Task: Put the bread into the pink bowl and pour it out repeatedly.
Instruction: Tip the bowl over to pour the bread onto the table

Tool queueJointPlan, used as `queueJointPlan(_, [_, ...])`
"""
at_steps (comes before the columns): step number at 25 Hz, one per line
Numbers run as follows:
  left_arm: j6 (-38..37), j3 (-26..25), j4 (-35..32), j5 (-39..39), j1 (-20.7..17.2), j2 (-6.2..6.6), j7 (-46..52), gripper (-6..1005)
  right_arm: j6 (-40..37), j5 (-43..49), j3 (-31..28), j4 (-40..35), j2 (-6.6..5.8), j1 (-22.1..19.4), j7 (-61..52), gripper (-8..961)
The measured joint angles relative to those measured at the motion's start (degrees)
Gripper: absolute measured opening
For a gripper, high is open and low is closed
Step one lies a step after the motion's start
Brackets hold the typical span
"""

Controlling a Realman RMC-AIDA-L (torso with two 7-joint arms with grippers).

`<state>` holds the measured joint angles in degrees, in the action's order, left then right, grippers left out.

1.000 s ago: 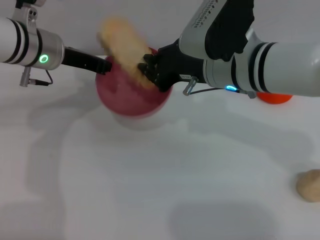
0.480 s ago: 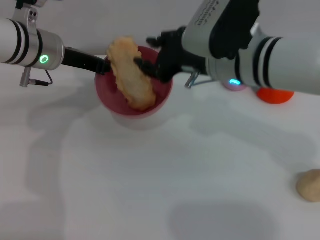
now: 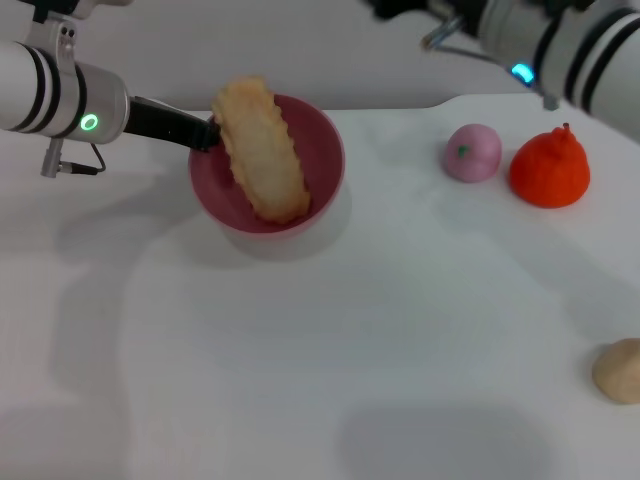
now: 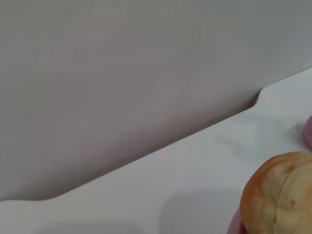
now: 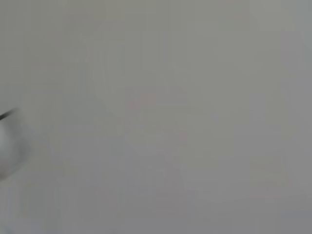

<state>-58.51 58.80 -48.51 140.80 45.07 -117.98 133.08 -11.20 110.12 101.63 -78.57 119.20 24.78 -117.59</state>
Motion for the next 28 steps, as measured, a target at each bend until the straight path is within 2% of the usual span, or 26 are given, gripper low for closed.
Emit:
queueJointPlan(4, [0.7,0.8,0.1,-1.1,-0.1,-0.03,0.0,45,3.8,-7.5,-2.3,0.2,-0.09,-1.5,-0.2,478])
queueJointPlan(8, [2.0,2.3,0.3,-2.7,-0.1,-0.05,0.0,46,3.0,-14.0,-6.2,0.4,-0.4,-2.4,-0.3,478])
queueJointPlan(15, [6.6,7.8,0.1,-7.5,-1.5,-0.05,-0.1,46,1.2,-14.5,-8.5,0.9,-0.36,-4.0,2.0,476])
queueJointPlan(17, [6.6,7.8,0.1,-7.5,-1.5,-0.05,-0.1,46,1.9,-14.5,-8.7,1.5,-0.27,-4.5,2.7,476])
queueJointPlan(18, [8.3,10.1,-0.1,-9.5,-1.9,-0.05,-0.1,46,2.5,-14.4,-8.9,1.6,-0.24,-4.7,2.8,476])
queueJointPlan(19, [11.9,15.4,-0.3,-13.2,-2.1,-0.05,-0.1,46,3.3,-14.4,-9.4,1.8,-0.22,-5.0,3.0,475])
queueJointPlan(20, [11.9,15.4,-0.3,-13.2,-2.1,-0.05,-0.1,46,4.1,-14.4,-9.9,1.9,-0.22,-5.2,3.1,475])
queueJointPlan(24, [19.6,26.8,-0.4,-17.5,-2.1,-0.34,0.0,45,5.8,-14.1,-13.4,1.8,-0.3,-5.6,3.4,475])
queueJointPlan(28, [24.8,32.6,-0.6,-19.6,-2.1,-0.45,0.5,45,6.0,-13.8,-15.5,1.5,-0.36,-5.7,3.4,474])
